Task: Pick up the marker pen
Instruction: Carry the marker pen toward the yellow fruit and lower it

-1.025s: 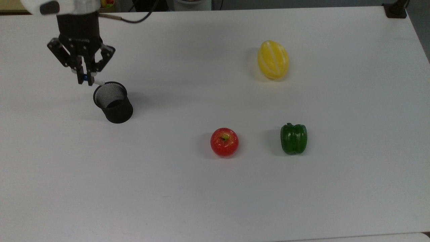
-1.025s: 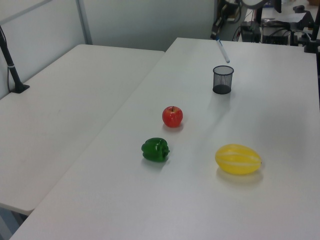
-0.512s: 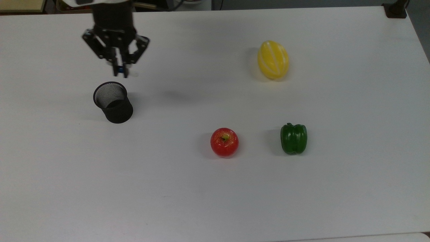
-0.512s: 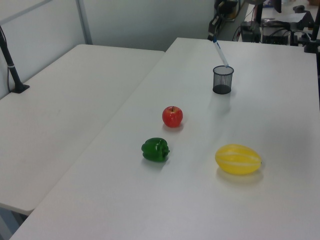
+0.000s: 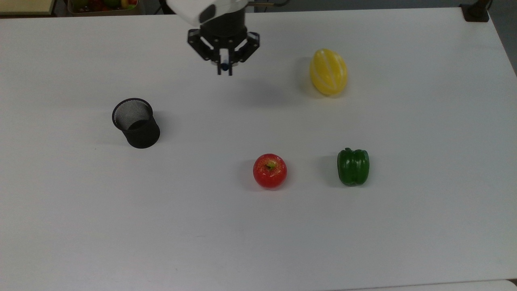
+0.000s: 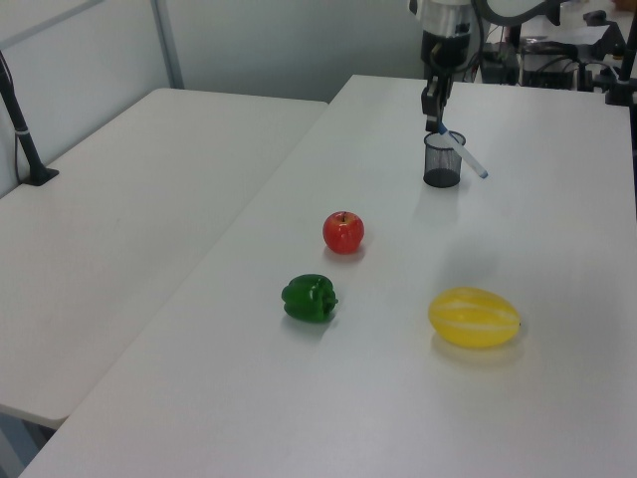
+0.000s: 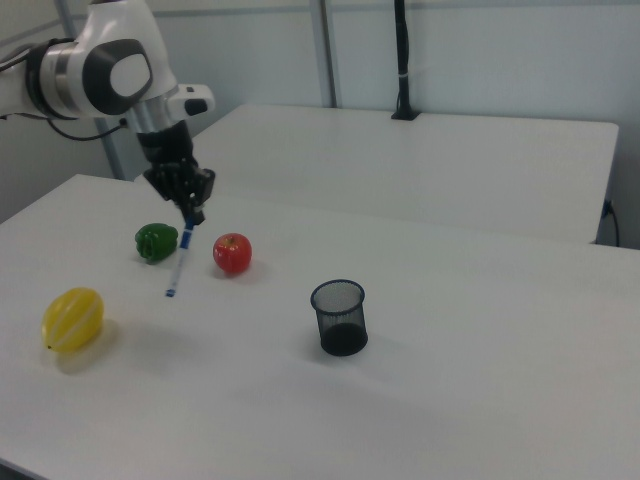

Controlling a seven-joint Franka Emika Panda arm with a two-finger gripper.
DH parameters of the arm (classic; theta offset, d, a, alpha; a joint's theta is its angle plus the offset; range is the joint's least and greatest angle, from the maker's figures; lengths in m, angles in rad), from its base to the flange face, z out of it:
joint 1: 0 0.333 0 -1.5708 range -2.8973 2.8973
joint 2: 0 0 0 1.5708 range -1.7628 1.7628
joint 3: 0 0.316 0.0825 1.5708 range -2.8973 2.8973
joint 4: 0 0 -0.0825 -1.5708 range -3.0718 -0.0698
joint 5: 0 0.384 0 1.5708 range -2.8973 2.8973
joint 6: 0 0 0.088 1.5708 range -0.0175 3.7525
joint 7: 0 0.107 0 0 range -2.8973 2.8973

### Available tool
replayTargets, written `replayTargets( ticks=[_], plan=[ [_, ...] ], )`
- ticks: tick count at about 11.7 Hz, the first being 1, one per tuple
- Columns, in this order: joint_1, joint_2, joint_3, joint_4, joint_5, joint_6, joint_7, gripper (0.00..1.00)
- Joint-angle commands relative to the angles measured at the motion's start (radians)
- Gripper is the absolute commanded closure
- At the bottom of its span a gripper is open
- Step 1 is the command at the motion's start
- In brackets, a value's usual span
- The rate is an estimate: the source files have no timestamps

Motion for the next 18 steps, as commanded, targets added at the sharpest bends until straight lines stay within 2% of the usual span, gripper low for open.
replayTargets(
  ticks=[1, 5, 9, 15, 16, 17, 18],
  plan=[
    [0.062, -0.01, -0.01, -0.024, 0.06, -0.103, 0.013, 0.91],
    [0.063, 0.017, -0.01, -0.06, 0.067, -0.087, 0.001, 0.91],
    [0.059, 0.127, -0.01, -0.08, 0.061, 0.02, 0.001, 0.91],
    [0.054, 0.198, -0.01, -0.077, 0.05, 0.094, 0.002, 0.89],
    [0.051, 0.2, -0.01, -0.077, 0.05, 0.105, 0.003, 0.86],
    [0.053, 0.207, -0.012, -0.072, 0.05, 0.108, 0.007, 0.77],
    [0.051, 0.209, -0.012, -0.074, 0.05, 0.11, 0.007, 0.6]
  ],
)
